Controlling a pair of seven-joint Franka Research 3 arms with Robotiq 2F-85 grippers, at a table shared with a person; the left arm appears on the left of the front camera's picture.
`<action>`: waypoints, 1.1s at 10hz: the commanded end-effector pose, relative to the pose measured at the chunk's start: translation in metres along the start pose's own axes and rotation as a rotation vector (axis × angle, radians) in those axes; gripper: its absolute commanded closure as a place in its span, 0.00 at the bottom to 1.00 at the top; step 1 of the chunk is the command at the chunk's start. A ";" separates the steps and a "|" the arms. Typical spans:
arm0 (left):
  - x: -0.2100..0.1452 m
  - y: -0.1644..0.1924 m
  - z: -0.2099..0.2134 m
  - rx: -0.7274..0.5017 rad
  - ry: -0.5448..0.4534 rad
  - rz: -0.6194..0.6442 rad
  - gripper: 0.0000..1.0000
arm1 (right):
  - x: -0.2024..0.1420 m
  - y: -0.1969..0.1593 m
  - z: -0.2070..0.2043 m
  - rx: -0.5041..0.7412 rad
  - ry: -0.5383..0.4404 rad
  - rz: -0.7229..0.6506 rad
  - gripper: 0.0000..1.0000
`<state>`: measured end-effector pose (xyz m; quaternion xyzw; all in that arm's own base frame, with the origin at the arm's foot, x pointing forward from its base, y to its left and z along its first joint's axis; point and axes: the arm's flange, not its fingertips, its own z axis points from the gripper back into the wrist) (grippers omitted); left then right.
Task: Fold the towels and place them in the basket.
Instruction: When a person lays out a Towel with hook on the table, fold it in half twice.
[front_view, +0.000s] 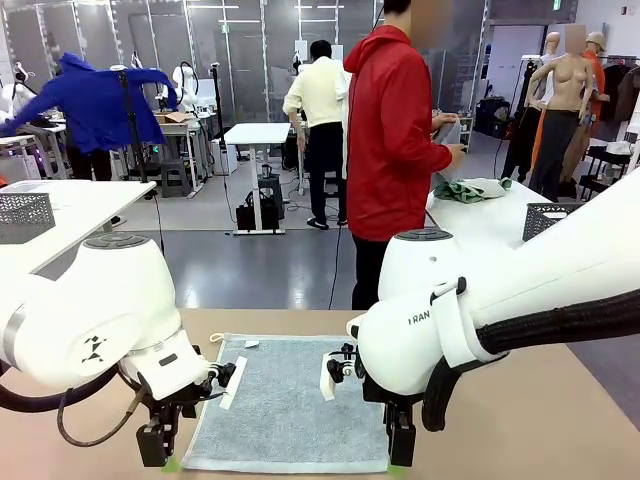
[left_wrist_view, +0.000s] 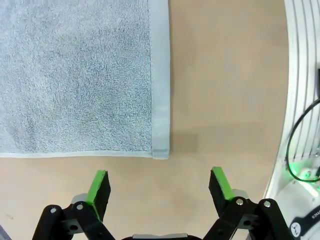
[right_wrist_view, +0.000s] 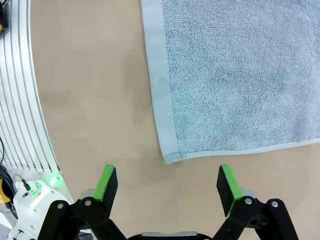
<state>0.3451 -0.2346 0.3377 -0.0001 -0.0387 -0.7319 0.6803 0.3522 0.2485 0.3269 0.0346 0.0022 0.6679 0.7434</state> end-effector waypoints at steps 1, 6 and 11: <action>-0.001 0.000 0.000 -0.001 0.000 0.002 0.00 | 0.000 0.000 0.000 0.000 0.000 0.000 0.00; 0.000 -0.007 -0.015 -0.015 -0.010 0.026 0.00 | 0.010 0.005 -0.025 0.009 0.015 0.021 0.00; -0.002 -0.011 -0.035 -0.054 -0.050 0.016 0.00 | 0.011 0.006 -0.034 0.016 0.022 0.019 0.00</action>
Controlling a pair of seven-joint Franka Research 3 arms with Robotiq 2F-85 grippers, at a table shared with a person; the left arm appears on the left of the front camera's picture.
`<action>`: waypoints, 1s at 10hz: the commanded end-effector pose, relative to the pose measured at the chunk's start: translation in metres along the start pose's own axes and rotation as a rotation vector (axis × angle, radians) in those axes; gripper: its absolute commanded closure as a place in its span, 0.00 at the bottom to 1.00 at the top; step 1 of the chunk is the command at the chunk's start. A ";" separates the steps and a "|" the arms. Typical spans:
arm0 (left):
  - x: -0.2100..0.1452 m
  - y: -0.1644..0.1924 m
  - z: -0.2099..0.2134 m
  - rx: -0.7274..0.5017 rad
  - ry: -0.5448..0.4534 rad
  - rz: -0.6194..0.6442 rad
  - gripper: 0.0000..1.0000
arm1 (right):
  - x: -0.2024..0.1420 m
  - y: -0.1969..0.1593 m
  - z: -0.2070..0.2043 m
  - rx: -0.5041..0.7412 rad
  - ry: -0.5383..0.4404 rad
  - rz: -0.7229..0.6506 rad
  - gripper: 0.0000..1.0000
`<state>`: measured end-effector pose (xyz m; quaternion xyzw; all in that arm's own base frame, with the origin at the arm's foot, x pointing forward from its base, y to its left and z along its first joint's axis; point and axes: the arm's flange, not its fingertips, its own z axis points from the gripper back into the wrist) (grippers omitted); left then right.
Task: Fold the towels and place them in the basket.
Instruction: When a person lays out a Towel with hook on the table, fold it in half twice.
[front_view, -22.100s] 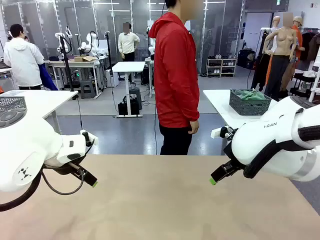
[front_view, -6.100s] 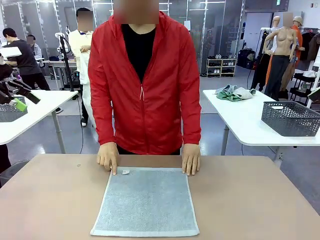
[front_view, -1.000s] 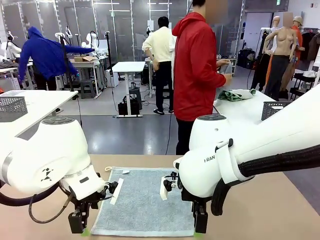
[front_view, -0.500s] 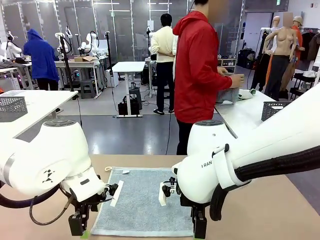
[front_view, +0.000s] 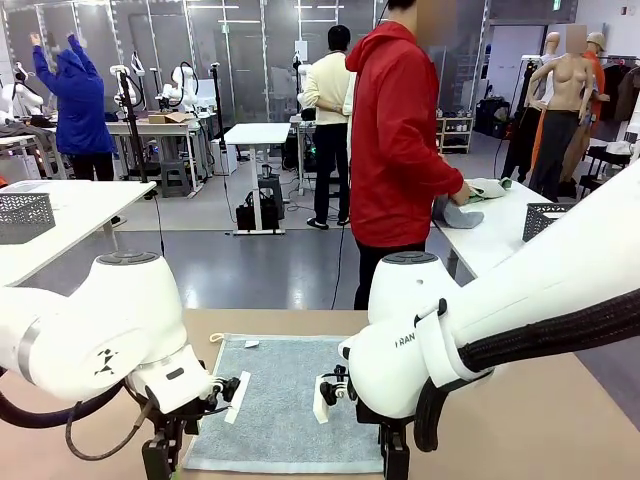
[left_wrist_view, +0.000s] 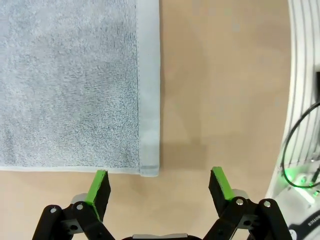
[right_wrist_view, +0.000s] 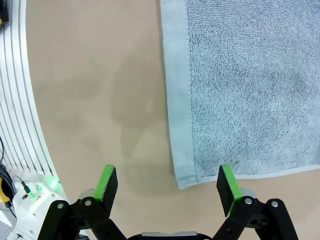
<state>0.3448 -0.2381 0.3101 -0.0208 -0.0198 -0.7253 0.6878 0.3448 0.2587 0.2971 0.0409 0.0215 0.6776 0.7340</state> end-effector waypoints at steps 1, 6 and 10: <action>-0.006 -0.009 -0.009 -0.003 -0.052 -0.006 0.00 | 0.003 -0.002 -0.004 -0.018 0.003 -0.009 0.00; -0.009 -0.008 -0.016 -0.007 -0.069 -0.032 0.00 | 0.002 -0.004 -0.004 -0.010 0.007 -0.005 0.00; -0.012 -0.003 -0.023 -0.010 -0.063 -0.026 0.00 | 0.001 -0.005 -0.006 -0.006 0.007 -0.001 0.00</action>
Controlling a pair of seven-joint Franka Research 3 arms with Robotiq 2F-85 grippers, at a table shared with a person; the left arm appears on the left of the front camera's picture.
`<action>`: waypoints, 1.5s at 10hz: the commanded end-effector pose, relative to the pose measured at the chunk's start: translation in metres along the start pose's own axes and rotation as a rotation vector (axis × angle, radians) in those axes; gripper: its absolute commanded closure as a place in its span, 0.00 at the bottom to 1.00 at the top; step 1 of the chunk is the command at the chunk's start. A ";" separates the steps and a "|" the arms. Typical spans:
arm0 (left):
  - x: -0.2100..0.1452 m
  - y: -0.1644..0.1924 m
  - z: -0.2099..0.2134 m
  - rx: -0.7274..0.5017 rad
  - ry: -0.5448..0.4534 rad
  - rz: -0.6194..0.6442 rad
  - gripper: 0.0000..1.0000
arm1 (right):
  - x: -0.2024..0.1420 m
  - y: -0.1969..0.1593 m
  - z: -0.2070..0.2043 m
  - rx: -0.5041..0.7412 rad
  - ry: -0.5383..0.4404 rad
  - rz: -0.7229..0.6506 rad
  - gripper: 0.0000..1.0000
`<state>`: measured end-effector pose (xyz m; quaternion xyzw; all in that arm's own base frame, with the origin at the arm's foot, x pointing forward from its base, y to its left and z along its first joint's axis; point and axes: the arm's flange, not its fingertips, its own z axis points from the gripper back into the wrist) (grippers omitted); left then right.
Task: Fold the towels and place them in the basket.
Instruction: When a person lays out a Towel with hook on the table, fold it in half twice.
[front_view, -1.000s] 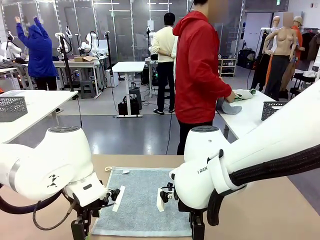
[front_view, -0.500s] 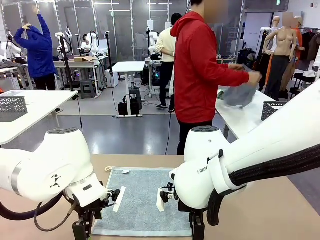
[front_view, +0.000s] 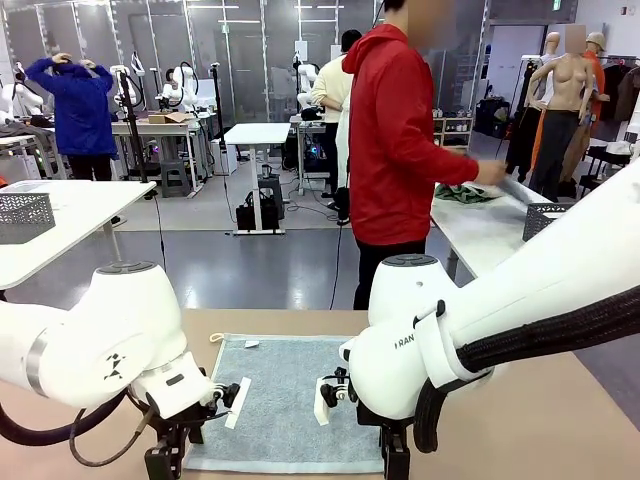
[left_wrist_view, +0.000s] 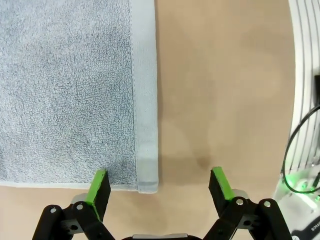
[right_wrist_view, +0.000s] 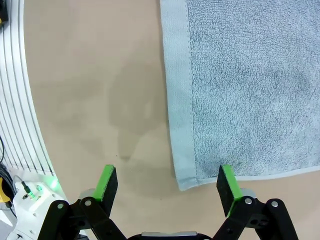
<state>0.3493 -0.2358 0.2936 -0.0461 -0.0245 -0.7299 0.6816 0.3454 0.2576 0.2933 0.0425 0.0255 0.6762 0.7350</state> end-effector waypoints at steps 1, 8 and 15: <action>-0.008 -0.007 -0.007 0.017 -0.023 -0.013 0.00 | 0.002 -0.004 -0.002 -0.012 0.004 0.005 0.00; -0.002 -0.005 -0.007 0.054 -0.014 -0.039 0.20 | 0.000 -0.003 -0.003 -0.032 0.007 0.029 0.20; 0.003 -0.010 -0.006 0.121 0.059 -0.072 0.50 | -0.002 -0.002 -0.004 -0.083 0.018 0.030 0.36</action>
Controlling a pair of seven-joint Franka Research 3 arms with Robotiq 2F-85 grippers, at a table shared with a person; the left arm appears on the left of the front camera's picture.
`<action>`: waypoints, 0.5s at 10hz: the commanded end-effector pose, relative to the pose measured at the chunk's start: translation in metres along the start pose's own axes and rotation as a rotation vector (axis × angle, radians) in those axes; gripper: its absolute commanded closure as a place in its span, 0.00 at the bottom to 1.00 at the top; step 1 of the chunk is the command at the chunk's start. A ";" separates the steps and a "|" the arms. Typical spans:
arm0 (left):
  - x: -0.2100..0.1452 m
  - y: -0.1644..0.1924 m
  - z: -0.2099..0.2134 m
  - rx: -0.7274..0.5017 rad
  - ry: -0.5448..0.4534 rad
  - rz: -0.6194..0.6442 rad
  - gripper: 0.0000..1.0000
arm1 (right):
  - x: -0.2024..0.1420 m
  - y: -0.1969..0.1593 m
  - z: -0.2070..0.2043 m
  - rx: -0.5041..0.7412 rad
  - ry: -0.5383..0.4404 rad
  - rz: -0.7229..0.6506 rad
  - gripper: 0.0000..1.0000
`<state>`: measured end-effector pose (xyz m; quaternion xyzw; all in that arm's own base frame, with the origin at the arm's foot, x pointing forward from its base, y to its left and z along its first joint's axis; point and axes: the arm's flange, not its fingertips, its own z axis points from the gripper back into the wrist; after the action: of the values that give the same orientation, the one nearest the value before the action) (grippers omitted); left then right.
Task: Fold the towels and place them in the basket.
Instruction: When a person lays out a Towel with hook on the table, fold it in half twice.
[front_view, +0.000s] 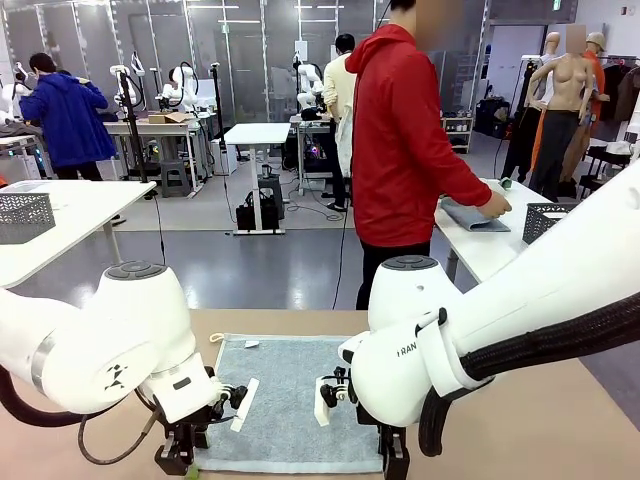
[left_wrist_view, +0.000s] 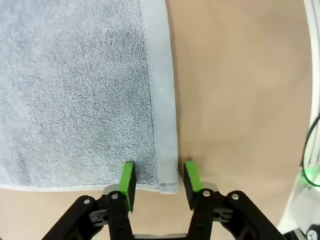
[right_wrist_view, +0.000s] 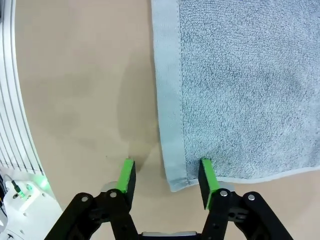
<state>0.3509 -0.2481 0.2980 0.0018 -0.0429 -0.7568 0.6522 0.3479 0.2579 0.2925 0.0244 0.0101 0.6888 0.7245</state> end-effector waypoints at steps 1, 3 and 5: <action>-0.009 -0.014 -0.008 0.036 0.015 0.014 0.50 | -0.003 0.001 -0.002 -0.043 0.018 -0.002 0.36; -0.010 -0.014 -0.007 0.048 0.026 0.007 0.70 | -0.002 0.001 -0.001 -0.054 0.016 0.005 0.56; -0.010 -0.013 -0.005 0.039 0.018 0.021 0.55 | -0.002 0.000 0.000 -0.054 0.014 -0.004 0.56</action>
<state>0.3523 -0.2472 0.2991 0.0050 -0.0455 -0.7556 0.6535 0.3501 0.2576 0.2947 0.0141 0.0031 0.6950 0.7188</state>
